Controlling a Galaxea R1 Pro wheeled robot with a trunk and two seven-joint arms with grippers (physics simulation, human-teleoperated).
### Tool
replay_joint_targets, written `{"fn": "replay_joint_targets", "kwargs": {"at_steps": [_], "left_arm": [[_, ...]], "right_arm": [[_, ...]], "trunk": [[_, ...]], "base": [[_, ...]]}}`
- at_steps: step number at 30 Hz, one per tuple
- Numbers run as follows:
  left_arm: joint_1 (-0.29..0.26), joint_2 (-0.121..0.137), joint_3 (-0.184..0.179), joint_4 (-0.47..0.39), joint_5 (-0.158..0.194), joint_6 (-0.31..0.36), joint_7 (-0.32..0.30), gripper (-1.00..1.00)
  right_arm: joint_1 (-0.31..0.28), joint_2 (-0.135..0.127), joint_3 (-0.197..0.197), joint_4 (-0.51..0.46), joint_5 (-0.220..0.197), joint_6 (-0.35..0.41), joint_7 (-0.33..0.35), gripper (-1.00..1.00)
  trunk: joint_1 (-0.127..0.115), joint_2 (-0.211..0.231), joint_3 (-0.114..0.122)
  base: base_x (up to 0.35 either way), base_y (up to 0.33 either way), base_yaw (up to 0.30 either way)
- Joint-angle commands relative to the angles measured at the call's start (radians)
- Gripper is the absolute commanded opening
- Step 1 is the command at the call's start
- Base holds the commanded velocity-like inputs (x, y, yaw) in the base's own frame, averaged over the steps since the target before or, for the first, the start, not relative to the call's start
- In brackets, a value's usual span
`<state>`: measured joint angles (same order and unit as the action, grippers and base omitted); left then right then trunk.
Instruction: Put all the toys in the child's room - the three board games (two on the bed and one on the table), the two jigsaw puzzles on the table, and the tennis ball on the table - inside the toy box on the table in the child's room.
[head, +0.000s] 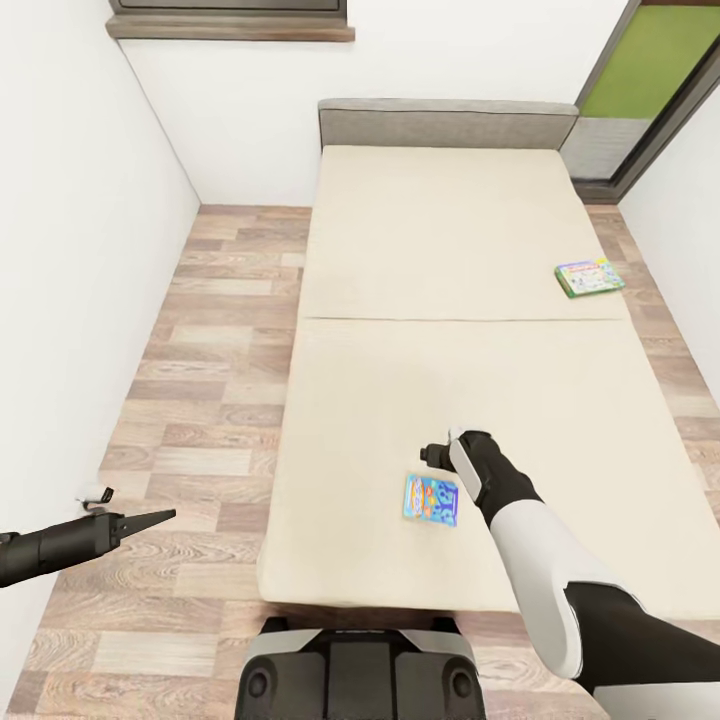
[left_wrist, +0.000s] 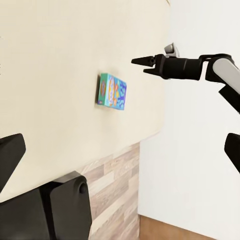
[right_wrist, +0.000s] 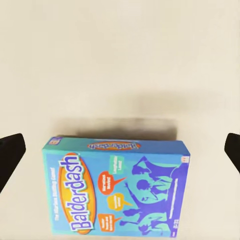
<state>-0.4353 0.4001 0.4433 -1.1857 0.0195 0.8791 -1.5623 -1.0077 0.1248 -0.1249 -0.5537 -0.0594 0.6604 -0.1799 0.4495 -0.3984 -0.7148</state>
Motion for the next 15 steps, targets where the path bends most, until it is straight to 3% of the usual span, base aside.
{"fn": "replay_joint_targets", "kwargs": {"at_steps": [1, 15], "left_arm": [[0.0, 0.0, 0.0, 0.0, -0.001, 0.011, -0.004, 1.0], [0.0, -0.001, -0.001, 0.0, -0.002, 0.011, -0.004, 1.0]], "right_arm": [[-0.005, 0.001, -0.004, -0.002, -0.006, 0.009, -0.006, 1.0], [-0.08, -0.004, -0.005, -0.002, -0.008, 0.081, -0.006, 1.0]], "trunk": [[0.0, -0.002, -0.003], [0.0, -0.002, -0.026]], "base": [[0.0, 0.0, 0.0], [0.0, 0.0, 0.0]]}}
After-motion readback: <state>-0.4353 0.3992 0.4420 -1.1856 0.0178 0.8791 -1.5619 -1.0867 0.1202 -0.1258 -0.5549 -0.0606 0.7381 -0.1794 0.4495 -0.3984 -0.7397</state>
